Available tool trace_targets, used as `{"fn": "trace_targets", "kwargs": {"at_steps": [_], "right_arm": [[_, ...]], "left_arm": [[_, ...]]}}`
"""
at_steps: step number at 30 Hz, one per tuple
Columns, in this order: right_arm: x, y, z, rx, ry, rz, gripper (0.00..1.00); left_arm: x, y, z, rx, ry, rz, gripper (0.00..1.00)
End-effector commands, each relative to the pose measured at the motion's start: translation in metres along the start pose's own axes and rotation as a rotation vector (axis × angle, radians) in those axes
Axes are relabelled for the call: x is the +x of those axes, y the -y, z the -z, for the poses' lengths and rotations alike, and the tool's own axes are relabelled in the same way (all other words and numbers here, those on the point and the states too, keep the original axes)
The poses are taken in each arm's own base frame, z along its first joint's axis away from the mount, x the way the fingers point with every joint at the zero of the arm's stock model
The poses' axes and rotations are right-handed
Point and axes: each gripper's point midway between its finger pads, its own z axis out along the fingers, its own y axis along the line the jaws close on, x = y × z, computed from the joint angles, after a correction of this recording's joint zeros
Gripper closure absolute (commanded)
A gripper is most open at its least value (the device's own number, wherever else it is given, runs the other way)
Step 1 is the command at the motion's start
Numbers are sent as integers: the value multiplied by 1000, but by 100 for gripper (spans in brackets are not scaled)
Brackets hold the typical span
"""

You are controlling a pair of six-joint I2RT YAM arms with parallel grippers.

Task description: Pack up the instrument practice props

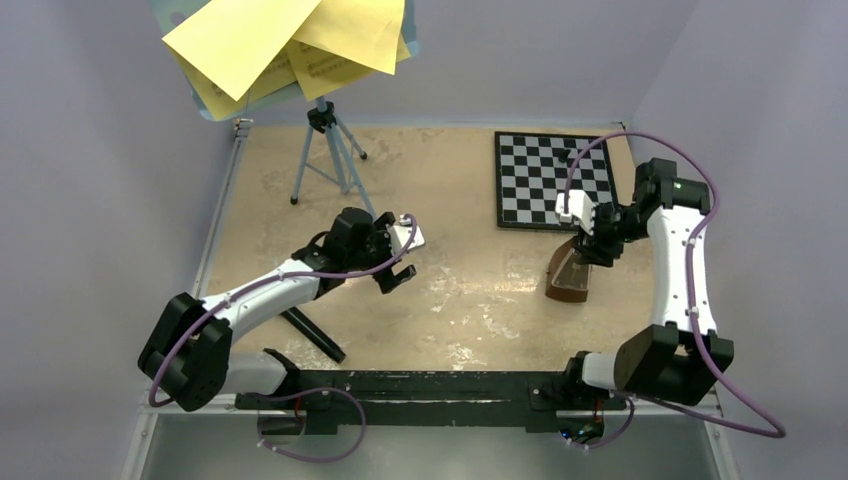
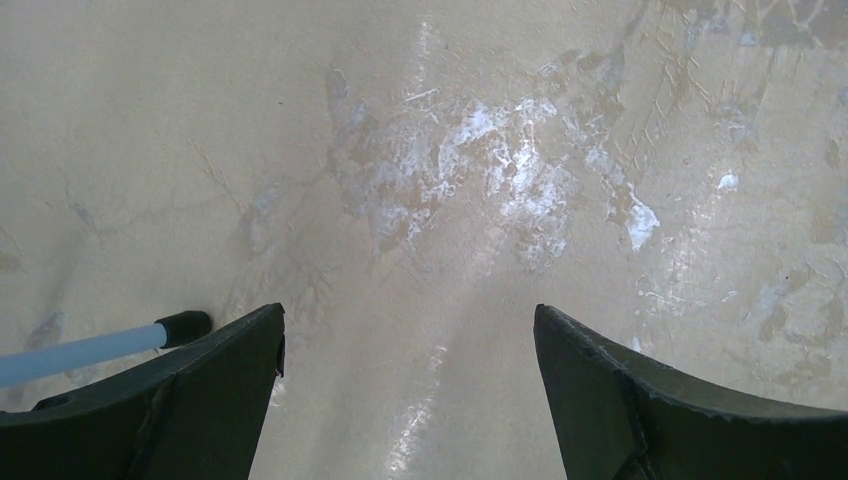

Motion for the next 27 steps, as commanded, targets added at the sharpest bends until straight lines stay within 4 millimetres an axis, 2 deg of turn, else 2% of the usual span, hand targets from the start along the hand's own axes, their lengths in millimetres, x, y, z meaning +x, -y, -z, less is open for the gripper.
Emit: {"fn": "trace_targets", "kwargs": {"at_steps": [1,4,5,7,10,14,18,23,27], "right_arm": [[-2,6,15,-29,41,160,100],[11,11,11,-47,17,145,100],[15,12,9,-49,12,134,96],[19,13,7,-48,16,96,73],[16,14,9,-29,48,3,49],[1,14,22,0,100,-120,29],[-27,22,43,60,174,-242,3],[-62,26,62,134,272,-307,1],[-88,18,54,187,249,-214,1]], "left_arm": [[-28,-10,10,-12,69,-85,1],[-30,-8,14,5,67,-110,1],[-32,-9,15,-1,68,-118,1],[-34,-14,19,-15,55,-139,1],[-38,-19,25,-25,41,-144,1],[-52,-22,38,-35,61,-168,1],[-76,-28,63,-61,103,-180,1],[-100,-34,93,-118,172,-206,1],[-136,-44,145,-210,269,-251,1]]}}
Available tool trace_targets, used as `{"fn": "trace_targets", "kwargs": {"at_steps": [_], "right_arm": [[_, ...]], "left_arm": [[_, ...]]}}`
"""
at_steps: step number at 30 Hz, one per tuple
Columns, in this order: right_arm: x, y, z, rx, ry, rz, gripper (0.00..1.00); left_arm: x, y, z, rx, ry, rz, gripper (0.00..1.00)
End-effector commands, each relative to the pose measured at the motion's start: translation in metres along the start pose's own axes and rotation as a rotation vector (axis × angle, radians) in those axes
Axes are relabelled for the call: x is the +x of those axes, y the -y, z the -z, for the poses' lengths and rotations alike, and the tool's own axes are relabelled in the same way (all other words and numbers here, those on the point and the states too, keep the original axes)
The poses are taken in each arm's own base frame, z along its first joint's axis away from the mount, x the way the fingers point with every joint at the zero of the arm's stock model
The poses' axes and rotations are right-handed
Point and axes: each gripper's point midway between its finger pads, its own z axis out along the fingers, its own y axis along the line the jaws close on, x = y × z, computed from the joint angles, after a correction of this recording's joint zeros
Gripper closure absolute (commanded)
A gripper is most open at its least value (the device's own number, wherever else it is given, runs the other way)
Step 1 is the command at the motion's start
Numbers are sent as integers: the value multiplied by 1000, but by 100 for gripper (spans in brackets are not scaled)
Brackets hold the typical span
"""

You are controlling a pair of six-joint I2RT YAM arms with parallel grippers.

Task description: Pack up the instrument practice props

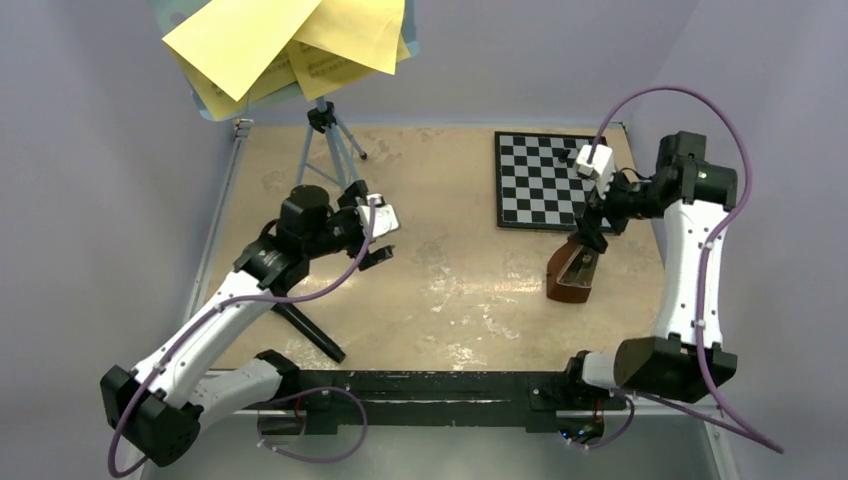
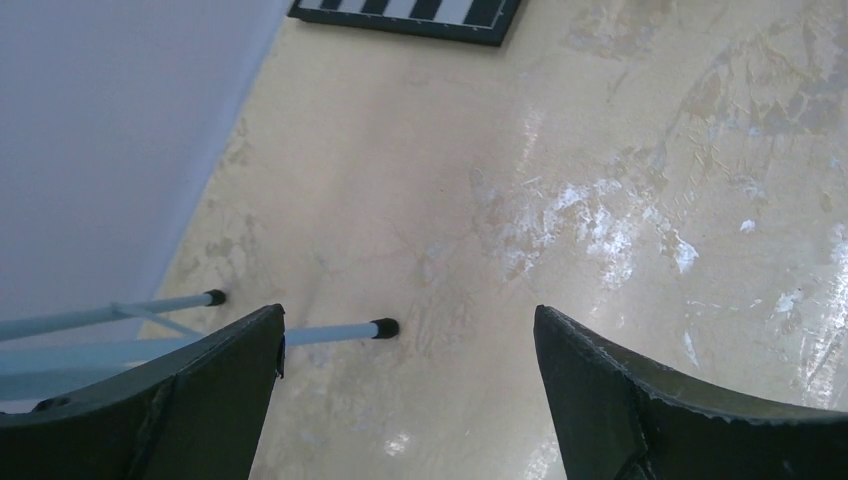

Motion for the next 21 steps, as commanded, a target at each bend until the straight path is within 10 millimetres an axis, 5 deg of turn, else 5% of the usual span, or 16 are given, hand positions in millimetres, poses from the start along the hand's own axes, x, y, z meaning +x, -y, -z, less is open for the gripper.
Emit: {"fn": "trace_targets", "kwargs": {"at_steps": [1,6,13,21], "right_arm": [[-46,-24,-4,64,74,60,1],[-109,-42,-6,60,186,116,1],[-174,-34,-4,39,357,-43,1],[-208,-57,-26,-75,466,36,1]], "left_arm": [[-60,-30,56,-111,133,-91,1],[-122,-50,133,-245,217,-358,4],[-185,-94,230,-588,210,-683,13],[-223,-143,278,-916,113,-925,18]]}}
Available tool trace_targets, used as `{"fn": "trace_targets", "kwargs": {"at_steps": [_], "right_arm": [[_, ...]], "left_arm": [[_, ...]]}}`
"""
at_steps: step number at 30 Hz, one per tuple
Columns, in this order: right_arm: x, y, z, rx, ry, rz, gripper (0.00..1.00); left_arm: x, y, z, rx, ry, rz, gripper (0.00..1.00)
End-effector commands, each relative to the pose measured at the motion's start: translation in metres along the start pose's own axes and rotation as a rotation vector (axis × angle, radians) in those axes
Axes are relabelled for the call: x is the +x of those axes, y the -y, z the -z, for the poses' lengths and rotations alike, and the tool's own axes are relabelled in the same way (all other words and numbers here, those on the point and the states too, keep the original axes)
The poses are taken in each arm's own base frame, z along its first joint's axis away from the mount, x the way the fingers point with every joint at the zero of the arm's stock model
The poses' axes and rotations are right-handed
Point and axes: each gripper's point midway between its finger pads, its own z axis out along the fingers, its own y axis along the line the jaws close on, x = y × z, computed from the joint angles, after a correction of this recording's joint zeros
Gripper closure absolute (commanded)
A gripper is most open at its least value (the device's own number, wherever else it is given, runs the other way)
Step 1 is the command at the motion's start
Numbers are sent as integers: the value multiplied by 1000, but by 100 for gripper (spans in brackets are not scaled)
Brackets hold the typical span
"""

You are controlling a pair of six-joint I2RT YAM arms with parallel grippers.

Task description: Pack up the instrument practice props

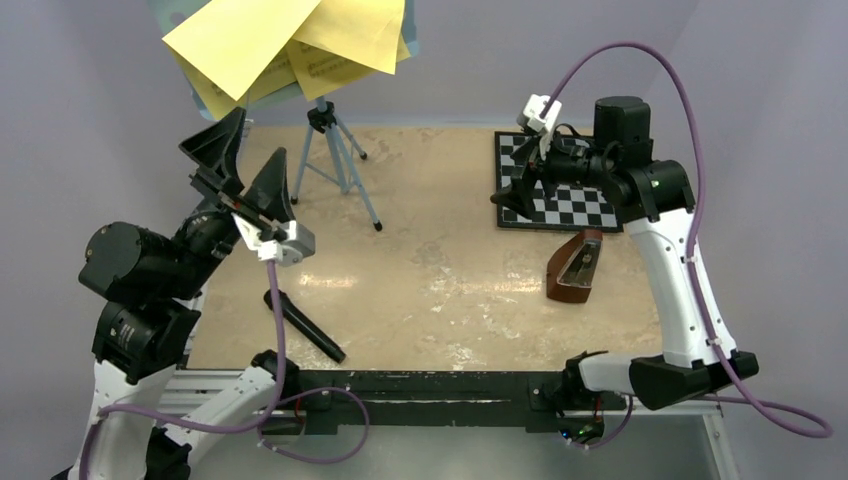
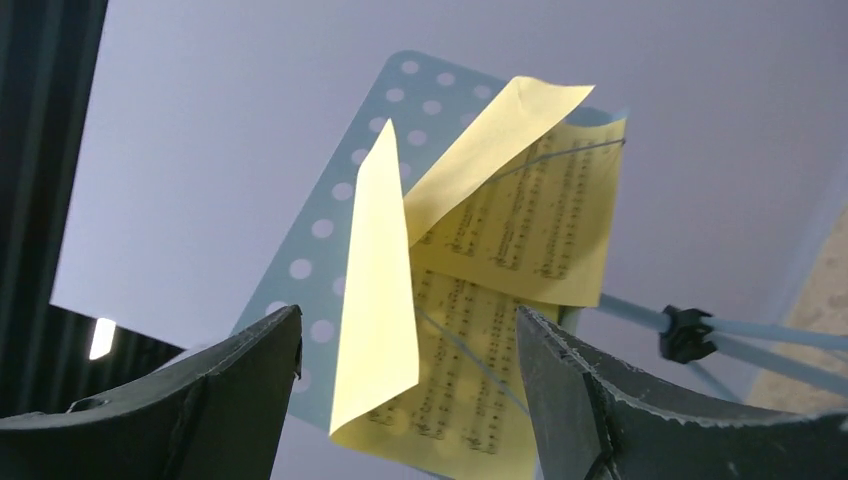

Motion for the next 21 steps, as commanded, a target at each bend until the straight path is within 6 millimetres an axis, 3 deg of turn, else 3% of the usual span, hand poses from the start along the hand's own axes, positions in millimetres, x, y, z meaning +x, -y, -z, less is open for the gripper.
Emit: {"fn": "trace_targets", "kwargs": {"at_steps": [1,7,15,18,21], "right_arm": [[-29,-10,-15,-70,111,-6,1],[-37,-7,-35,-110,149,-29,2],[-32,-11,-40,-143,146,-49,2],[-31,-12,-41,-147,146,-59,2],[-28,-13,-43,-152,147,-73,2]], "left_arm": [[20,-40,-13,-114,-123,-209,19],[49,-53,-39,-195,-213,-339,22],[89,-62,-49,-177,-291,-393,24],[89,-67,-56,-181,-273,-403,27],[76,-71,-58,-184,-216,-413,41]]}}
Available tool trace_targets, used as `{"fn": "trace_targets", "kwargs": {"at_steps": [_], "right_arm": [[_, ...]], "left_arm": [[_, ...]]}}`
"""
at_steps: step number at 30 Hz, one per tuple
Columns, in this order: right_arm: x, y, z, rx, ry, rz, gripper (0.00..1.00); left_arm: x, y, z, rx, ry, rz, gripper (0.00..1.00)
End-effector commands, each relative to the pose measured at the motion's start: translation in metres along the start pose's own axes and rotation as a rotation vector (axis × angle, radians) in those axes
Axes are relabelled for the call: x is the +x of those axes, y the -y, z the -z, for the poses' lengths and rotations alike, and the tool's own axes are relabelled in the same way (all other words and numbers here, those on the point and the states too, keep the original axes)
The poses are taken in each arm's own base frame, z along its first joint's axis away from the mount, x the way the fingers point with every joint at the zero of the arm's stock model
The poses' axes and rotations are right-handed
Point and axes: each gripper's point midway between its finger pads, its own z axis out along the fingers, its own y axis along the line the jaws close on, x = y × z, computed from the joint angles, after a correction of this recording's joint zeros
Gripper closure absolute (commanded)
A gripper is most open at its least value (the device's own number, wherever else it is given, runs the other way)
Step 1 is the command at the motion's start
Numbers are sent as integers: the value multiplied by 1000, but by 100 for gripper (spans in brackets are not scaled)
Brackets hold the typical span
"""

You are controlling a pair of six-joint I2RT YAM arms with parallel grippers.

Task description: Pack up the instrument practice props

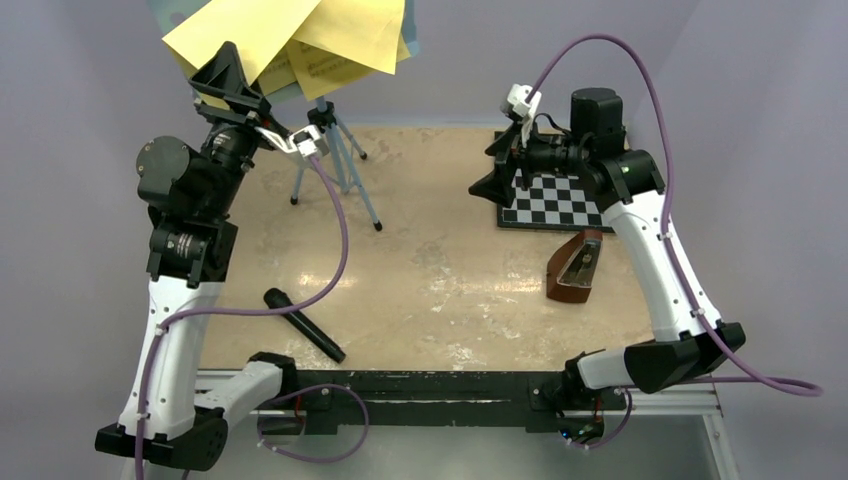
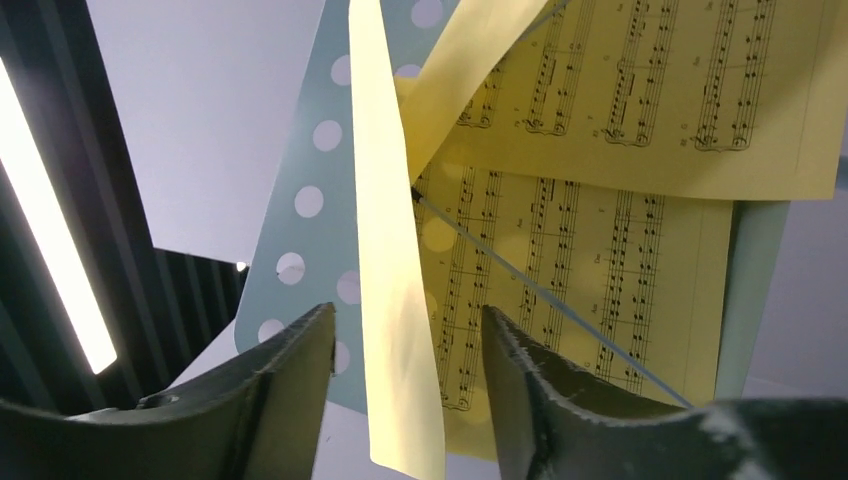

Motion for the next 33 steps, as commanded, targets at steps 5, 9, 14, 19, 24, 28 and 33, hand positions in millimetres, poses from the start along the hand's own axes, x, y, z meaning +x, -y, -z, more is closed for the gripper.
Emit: {"fn": "trace_targets", "kwargs": {"at_steps": [5,9,14,19,24,28,33], "right_arm": [[-6,-11,-1,-40,43,-23,3],[-6,-12,-1,-44,45,-24,3],[-4,-16,-2,-51,43,-29,3],[1,-21,-1,-61,45,-28,3],[7,-27,-1,-67,41,-34,3],[9,-29,0,-72,42,-37,3],[8,-32,0,-82,49,-43,3]], "left_arm": [[-20,-77,12,-199,92,-54,76],[-11,-97,3,-238,46,-43,90],[1,-139,-10,-358,-11,-5,100],[15,-159,-27,-350,-60,47,100],[22,-180,-35,-410,-69,57,100],[24,-204,-33,-497,-75,75,100],[23,-236,-19,-625,-76,36,100]]}}
